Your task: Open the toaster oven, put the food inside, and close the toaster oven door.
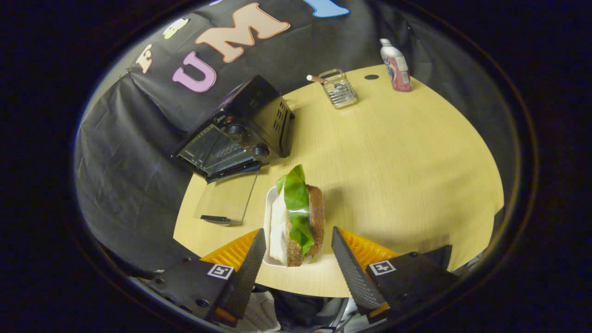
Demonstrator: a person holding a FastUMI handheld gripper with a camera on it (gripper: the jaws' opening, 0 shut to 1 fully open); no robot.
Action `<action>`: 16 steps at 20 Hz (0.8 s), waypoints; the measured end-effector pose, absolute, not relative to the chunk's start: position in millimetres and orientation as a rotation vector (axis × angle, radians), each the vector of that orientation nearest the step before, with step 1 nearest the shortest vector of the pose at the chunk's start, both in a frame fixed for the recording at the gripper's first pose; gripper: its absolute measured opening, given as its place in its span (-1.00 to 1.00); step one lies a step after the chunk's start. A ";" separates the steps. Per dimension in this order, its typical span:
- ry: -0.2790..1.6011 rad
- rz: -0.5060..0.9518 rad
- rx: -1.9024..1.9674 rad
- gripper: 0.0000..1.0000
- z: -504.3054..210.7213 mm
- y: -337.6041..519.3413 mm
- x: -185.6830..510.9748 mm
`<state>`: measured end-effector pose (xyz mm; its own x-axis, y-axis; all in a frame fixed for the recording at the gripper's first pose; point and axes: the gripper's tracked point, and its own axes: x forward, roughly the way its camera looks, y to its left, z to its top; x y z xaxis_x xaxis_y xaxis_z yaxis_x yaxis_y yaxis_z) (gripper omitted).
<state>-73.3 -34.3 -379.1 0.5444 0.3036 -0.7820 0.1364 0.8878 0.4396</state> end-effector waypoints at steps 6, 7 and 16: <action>0.979 0.105 0.604 0.03 -388.5 -15.5 -62.0; 0.967 0.101 0.622 -0.10 -381.2 -16.8 -64.1; 0.778 0.096 0.672 -0.46 -344.2 -14.2 -56.6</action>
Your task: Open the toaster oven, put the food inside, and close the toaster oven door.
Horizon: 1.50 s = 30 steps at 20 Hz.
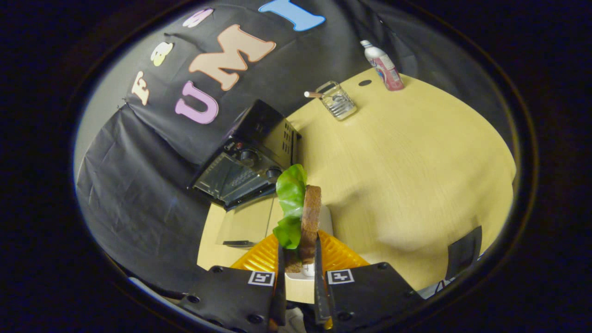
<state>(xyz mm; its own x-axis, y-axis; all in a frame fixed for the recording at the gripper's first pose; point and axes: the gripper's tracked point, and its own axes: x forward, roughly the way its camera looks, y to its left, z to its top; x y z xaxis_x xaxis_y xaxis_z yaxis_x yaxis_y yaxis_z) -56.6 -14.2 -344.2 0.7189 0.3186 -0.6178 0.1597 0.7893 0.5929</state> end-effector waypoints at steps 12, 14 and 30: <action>0.443 0.347 0.919 -0.47 -294.8 112.1 -11.1; 0.446 0.362 0.971 -0.47 -300.6 133.7 -0.3; 0.430 0.130 1.089 -0.47 -348.7 206.7 123.1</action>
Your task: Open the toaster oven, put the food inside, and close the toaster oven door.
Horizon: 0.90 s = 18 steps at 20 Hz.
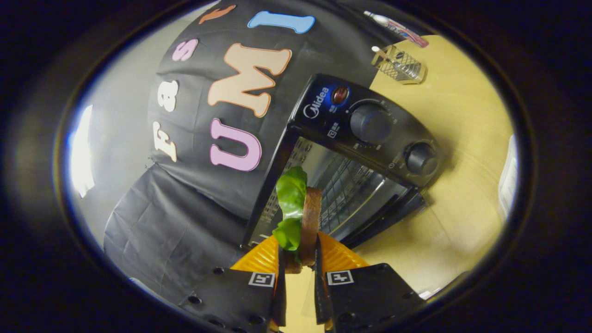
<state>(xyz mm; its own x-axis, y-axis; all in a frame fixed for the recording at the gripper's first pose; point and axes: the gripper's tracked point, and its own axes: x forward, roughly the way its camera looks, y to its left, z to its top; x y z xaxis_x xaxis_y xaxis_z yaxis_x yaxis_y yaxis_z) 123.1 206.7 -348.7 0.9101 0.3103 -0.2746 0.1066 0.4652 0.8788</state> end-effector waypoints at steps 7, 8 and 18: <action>0.395 0.038 1.011 -0.47 -359.2 206.0 162.3; 0.398 0.029 0.994 -0.47 -362.0 206.9 164.8; 0.374 -0.049 0.603 0.10 -369.8 200.7 173.5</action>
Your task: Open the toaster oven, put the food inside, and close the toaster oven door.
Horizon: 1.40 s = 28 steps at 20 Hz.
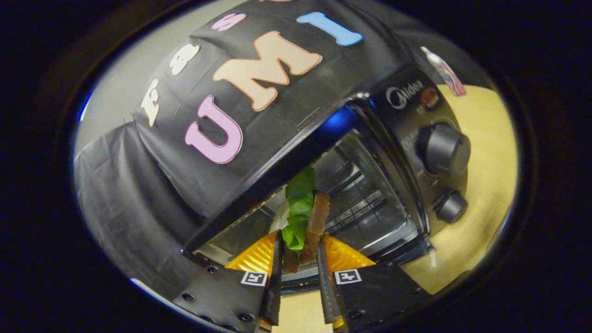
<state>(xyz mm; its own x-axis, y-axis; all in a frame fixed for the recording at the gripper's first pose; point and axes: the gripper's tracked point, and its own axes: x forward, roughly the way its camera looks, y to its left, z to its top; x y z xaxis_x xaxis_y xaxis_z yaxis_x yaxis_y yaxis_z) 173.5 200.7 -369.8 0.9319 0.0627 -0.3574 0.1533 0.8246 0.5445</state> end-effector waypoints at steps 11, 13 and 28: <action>0.198 -0.048 0.182 0.97 -312.5 178.3 129.0; 0.186 -0.017 0.190 0.97 -300.7 177.8 109.6; 0.394 0.105 0.146 0.97 -368.3 176.2 -55.7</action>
<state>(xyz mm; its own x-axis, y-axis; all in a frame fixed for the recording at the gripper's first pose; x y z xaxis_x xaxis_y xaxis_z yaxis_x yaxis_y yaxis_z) -55.7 176.2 -368.3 0.9180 0.1302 -0.3745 -0.0735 0.9840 0.1621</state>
